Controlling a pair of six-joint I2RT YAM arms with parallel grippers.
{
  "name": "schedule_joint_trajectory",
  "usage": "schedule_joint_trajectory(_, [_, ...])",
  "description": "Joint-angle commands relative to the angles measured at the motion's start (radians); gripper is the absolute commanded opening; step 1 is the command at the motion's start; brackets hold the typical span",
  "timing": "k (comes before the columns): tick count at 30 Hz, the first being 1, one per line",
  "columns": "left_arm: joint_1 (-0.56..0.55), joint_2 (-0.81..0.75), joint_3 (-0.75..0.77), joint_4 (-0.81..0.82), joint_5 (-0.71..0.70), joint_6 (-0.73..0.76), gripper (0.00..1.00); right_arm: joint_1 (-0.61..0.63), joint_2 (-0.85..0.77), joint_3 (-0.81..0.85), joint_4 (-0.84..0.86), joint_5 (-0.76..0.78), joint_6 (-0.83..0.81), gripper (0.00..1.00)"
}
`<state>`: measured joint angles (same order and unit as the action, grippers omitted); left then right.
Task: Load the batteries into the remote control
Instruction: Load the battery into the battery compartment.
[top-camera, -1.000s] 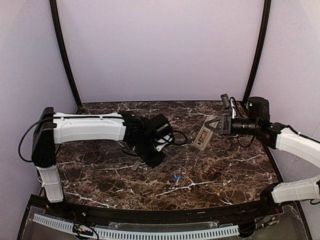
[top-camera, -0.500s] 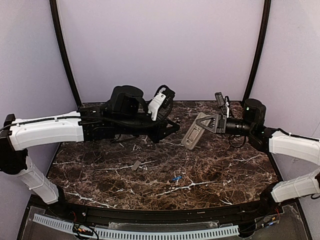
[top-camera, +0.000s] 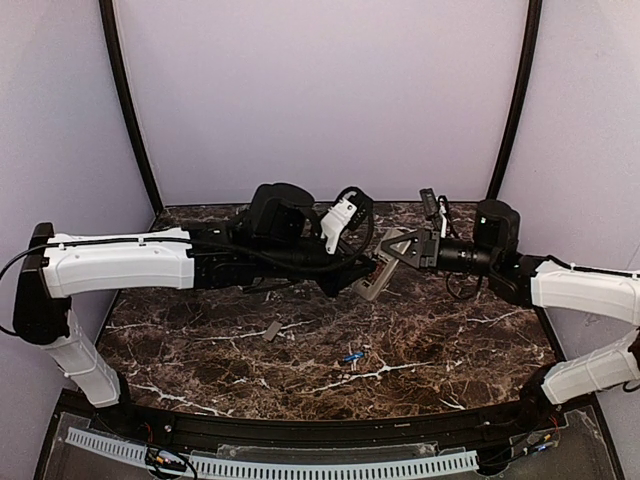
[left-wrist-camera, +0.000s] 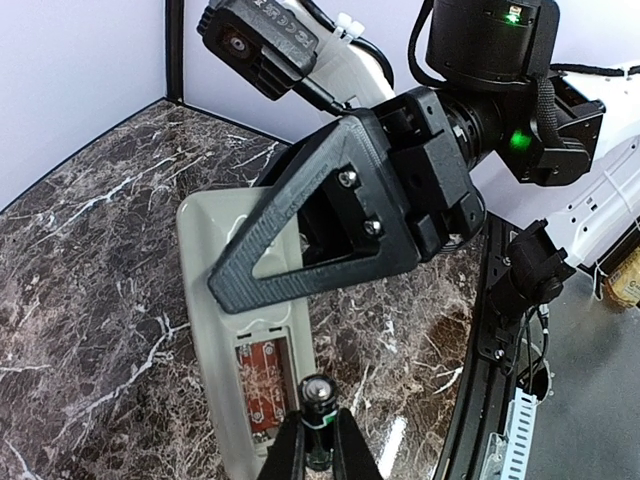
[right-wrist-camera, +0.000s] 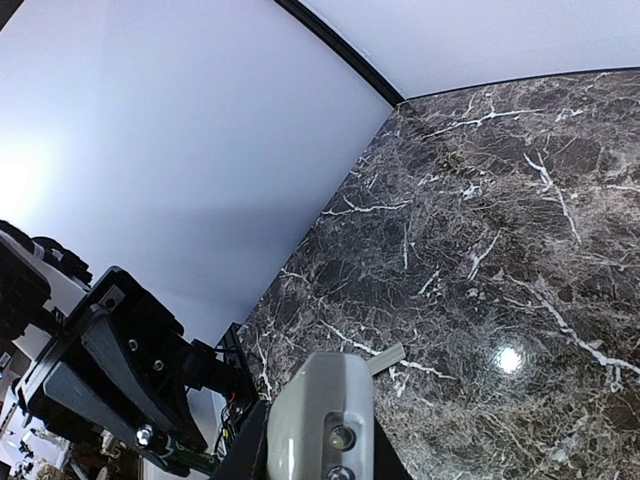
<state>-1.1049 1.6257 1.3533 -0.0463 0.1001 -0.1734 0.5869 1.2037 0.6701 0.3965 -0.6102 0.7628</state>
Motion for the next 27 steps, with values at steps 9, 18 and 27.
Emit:
schedule_joint_trajectory(9, [-0.013, 0.051, 0.054, 0.000, -0.036, 0.046, 0.00, 0.030, 0.005, 0.039, 0.047, 0.027, 0.040, 0.00])
schedule_joint_trajectory(18, [-0.014, 0.072, 0.058, -0.001, -0.053, 0.047, 0.00, 0.030, -0.007, 0.019, 0.079, 0.018, 0.053, 0.00])
schedule_joint_trajectory(27, [-0.012, 0.106, 0.078, -0.034, -0.081, 0.044, 0.00, 0.029, -0.030, 0.007, 0.092, 0.007, 0.054, 0.00])
